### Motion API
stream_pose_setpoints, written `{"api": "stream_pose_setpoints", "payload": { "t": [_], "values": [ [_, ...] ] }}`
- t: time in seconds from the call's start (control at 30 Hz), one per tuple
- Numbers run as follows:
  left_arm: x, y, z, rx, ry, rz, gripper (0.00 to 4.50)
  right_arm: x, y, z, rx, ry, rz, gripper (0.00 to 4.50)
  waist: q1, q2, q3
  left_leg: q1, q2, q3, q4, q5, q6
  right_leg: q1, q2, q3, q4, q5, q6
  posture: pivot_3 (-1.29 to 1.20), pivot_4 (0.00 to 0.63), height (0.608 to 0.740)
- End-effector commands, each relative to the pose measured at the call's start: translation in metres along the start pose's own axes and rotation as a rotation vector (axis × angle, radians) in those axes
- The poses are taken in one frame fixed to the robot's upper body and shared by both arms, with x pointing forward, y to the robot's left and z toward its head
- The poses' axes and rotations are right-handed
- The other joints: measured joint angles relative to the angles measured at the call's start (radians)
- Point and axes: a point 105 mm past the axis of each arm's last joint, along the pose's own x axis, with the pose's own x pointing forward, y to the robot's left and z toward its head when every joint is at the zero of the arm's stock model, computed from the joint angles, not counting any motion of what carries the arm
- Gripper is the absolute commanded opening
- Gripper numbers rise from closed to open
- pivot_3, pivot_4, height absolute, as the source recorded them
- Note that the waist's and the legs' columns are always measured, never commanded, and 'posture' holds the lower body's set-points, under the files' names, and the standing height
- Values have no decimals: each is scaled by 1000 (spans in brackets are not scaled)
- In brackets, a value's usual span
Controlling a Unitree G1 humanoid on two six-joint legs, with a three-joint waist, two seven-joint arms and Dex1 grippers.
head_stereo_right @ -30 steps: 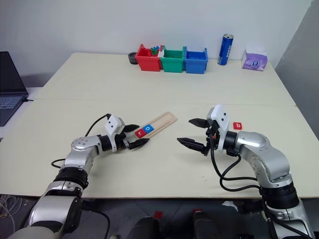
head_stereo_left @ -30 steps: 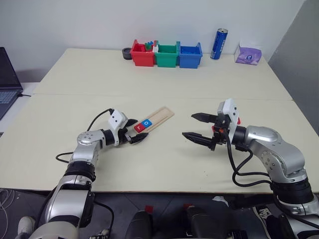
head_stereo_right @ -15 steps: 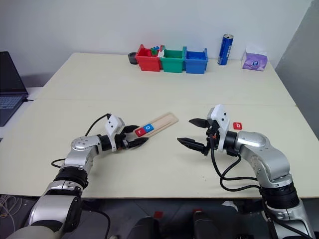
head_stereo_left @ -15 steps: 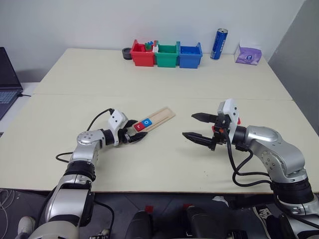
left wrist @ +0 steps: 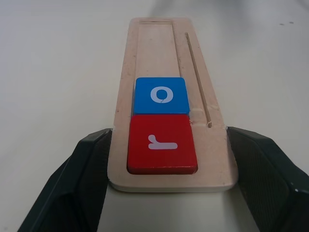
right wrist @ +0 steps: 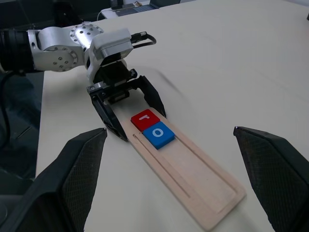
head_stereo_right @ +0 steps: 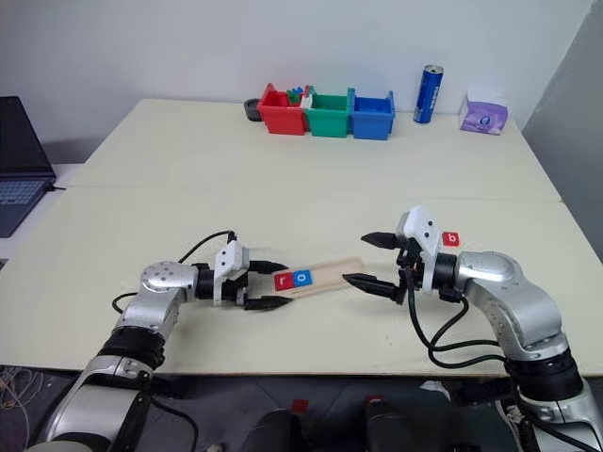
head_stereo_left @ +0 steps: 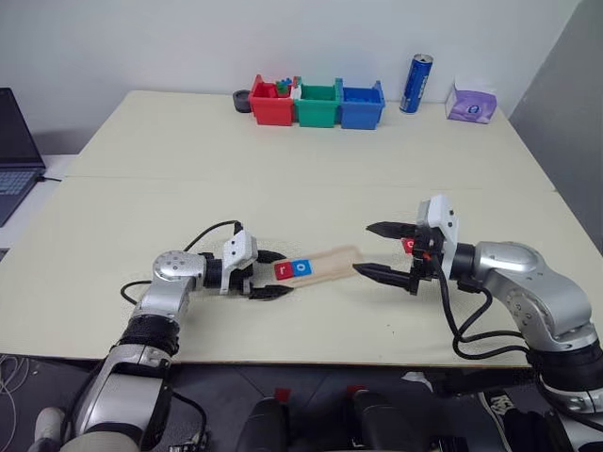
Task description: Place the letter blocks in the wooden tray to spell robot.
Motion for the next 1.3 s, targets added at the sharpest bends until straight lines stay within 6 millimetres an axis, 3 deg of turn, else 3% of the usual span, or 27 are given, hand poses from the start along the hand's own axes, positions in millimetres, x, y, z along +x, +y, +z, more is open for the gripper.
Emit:
{"api": "stream_pose_setpoints", "payload": {
  "t": [0.03,0.3,0.83,0.93,1.3],
  "values": [
    [-7,-6,4,54,27,-97,3376,-3,10,7,-42,-14,45,4500,0,0,0,0,0,0,0,0,0,0,0,0,0,0,0,0,150,740],
    [-7,-3,7,102,44,-178,3376,-7,22,-1,-48,16,82,4500,1,0,0,0,0,0,0,0,0,0,0,0,0,-1,2,0,150,740],
    [-3,3,8,137,36,-182,3376,-8,22,5,-83,37,72,4500,0,0,0,0,0,0,1,0,0,0,0,0,0,-1,2,0,150,740],
    [-3,5,7,133,44,-171,4407,-8,21,6,-82,34,70,4500,0,0,0,0,0,0,1,0,0,0,0,0,0,-1,2,0,150,740],
    [-11,7,13,147,38,-156,4481,-8,18,5,-72,33,47,4500,0,0,0,0,0,0,1,0,0,0,1,0,0,-1,2,0,150,740]
  ]
}}
